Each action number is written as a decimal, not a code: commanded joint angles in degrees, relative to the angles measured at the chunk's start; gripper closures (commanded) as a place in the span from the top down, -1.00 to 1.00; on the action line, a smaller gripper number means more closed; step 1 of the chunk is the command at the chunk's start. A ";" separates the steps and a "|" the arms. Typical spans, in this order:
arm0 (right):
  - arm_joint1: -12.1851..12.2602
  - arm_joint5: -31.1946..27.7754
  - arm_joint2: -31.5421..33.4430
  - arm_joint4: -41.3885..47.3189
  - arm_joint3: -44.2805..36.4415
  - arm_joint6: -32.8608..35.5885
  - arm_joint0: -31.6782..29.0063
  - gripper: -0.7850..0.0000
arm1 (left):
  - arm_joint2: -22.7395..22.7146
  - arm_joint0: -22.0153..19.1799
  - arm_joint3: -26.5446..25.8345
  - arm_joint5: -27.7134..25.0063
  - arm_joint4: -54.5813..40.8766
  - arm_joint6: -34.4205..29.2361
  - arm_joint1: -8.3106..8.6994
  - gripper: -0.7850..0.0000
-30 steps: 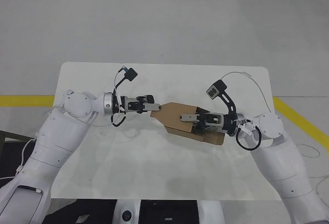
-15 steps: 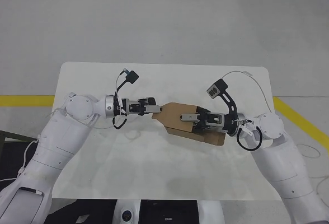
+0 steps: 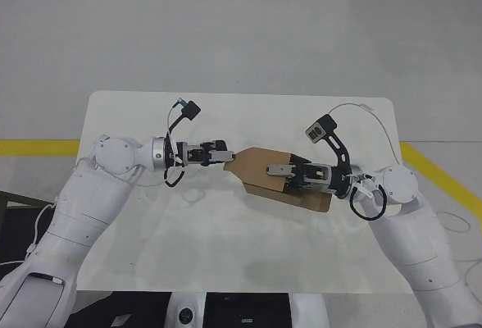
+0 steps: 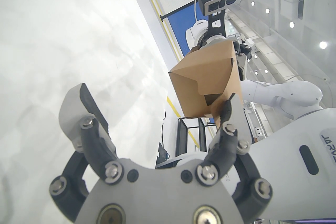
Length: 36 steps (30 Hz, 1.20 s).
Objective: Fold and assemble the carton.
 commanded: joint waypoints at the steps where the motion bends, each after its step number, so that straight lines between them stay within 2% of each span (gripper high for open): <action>1: 0.02 0.00 0.10 -0.02 -0.12 0.05 -0.08 -1.00 | -0.40 0.08 0.24 0.01 0.25 0.04 0.10 1.00; 13: -0.06 -0.23 -0.10 0.30 -0.53 -0.24 -0.09 -1.00 | 0.66 0.84 -1.75 0.23 -0.30 -0.49 -0.28 1.00; 26: -0.11 -0.15 -0.13 0.49 -0.44 -0.06 0.26 -1.00 | 1.06 0.45 -1.31 0.00 -0.53 -0.91 -0.65 1.00; 36: 0.03 0.14 0.45 0.27 0.32 0.15 0.00 -1.00 | -3.24 -0.03 0.39 -0.73 2.28 1.52 0.25 1.00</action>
